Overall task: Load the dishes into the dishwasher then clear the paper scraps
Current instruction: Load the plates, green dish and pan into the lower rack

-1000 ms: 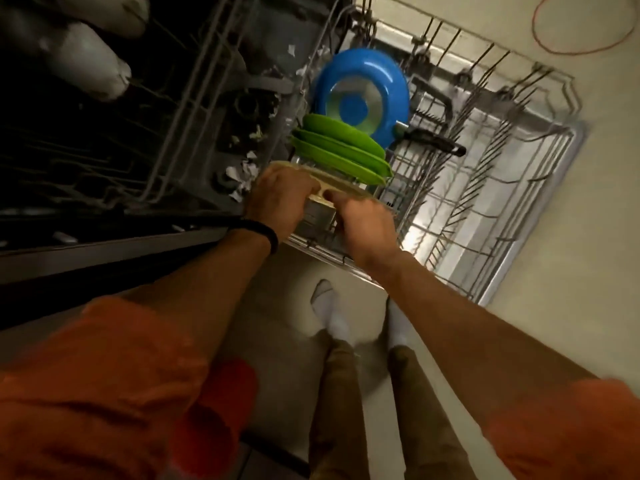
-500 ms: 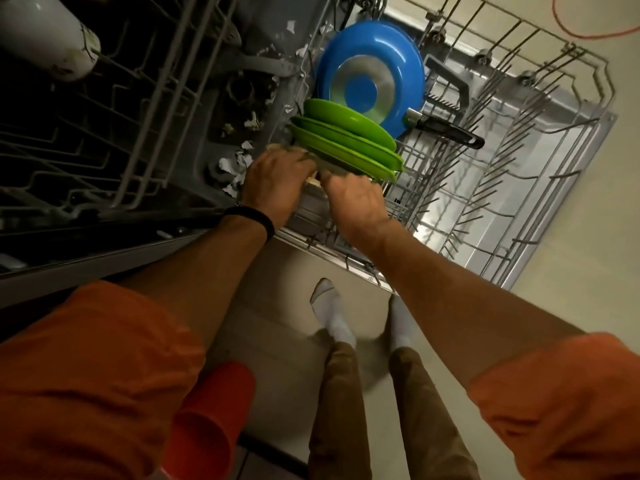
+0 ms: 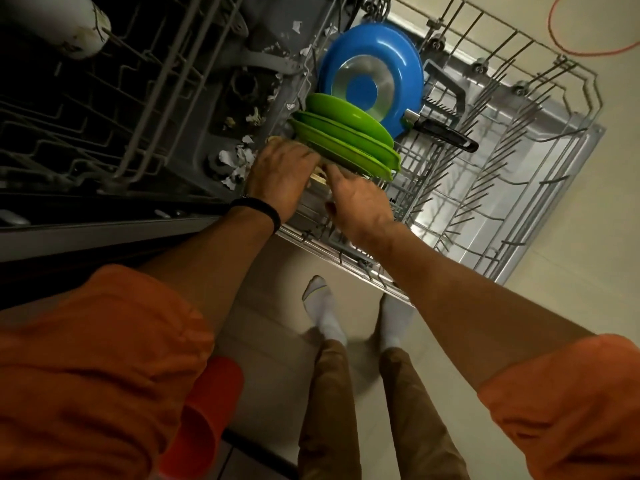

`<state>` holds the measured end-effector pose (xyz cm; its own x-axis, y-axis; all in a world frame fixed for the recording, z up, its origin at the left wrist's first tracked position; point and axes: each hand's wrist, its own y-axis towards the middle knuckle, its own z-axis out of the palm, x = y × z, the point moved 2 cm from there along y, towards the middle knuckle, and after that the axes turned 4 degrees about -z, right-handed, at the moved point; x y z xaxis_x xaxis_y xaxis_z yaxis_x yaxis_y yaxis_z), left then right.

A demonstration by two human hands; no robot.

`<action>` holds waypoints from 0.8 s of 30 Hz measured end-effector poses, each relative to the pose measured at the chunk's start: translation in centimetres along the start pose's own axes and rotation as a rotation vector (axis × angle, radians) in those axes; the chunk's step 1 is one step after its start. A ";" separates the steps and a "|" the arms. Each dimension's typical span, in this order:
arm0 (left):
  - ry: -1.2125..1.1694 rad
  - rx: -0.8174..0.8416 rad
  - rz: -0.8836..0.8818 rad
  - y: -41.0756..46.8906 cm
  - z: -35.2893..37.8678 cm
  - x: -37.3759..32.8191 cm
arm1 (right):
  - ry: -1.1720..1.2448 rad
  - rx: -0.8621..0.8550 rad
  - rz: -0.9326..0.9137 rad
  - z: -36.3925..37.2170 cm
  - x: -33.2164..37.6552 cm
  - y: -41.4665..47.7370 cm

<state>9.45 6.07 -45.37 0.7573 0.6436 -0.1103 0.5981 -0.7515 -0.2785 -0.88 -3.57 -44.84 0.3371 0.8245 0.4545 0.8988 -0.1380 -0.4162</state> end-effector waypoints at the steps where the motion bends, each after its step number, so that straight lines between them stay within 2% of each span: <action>1: -0.007 -0.002 -0.003 -0.5 -0.4 -0.4 | -0.009 -0.005 -0.010 -0.4 0.0 -0.6; 8: -0.093 -0.009 -0.079 -5.7 -8.8 -4.9 | -0.099 0.031 -0.022 -8.2 2.5 -7.2; 14: -0.147 0.020 -0.179 -11.4 -20.2 -9.2 | -0.125 -0.003 -0.035 -18.9 7.0 -15.5; 18: -0.142 -0.056 -0.196 -16.6 -26.9 -12.0 | -0.143 -0.053 -0.091 -24.7 10.1 -21.3; 24: -0.176 -0.198 -0.329 -26.0 -33.0 -13.5 | -0.170 -0.109 -0.226 -29.3 16.0 -28.2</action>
<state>-7.67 12.10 -5.21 0.4712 0.8562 -0.2120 0.8527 -0.5037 -0.1389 -12.59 -2.59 -2.80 0.0813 0.9197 0.3841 0.9737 0.0091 -0.2278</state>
